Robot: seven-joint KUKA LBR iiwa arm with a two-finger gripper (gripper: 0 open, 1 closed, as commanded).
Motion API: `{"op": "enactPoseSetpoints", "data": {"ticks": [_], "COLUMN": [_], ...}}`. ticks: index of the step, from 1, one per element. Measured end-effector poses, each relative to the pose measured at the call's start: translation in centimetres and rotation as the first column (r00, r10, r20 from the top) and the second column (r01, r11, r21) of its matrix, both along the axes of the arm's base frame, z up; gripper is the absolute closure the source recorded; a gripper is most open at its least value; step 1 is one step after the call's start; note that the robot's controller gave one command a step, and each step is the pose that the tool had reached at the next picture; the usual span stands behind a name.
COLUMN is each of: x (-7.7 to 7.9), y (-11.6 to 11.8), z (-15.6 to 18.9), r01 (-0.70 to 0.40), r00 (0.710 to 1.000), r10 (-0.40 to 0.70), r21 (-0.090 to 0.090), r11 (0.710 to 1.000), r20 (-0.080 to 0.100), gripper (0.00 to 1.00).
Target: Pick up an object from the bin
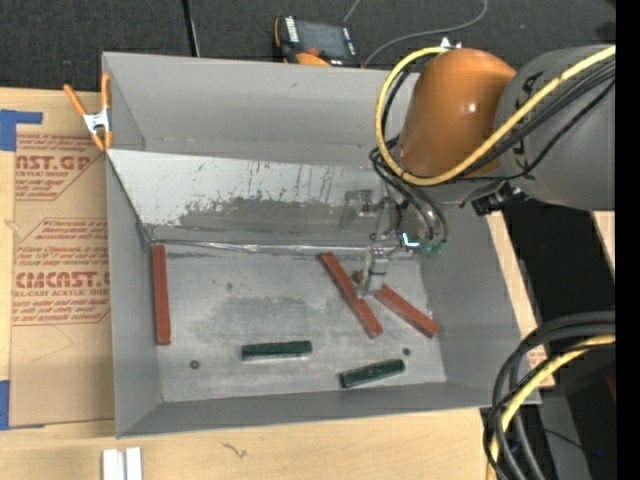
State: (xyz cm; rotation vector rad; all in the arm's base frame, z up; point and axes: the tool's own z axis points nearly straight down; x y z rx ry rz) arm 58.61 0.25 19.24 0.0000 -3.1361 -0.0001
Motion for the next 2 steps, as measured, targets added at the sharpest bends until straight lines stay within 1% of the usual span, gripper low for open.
{"op": "enactPoseSetpoints", "data": {"ticks": [1,2], "x": [0.17,0.17], "y": [0.01,0.01], "z": [0.48,0.48], "r01": [0.000,0.000], "r00": [1.000,1.000], "r10": [0.000,0.000], "r21": [0.000,0.000], "r11": [1.000,1.000], "r20": [0.008,0.008], "gripper": [1.00,0.00]}}
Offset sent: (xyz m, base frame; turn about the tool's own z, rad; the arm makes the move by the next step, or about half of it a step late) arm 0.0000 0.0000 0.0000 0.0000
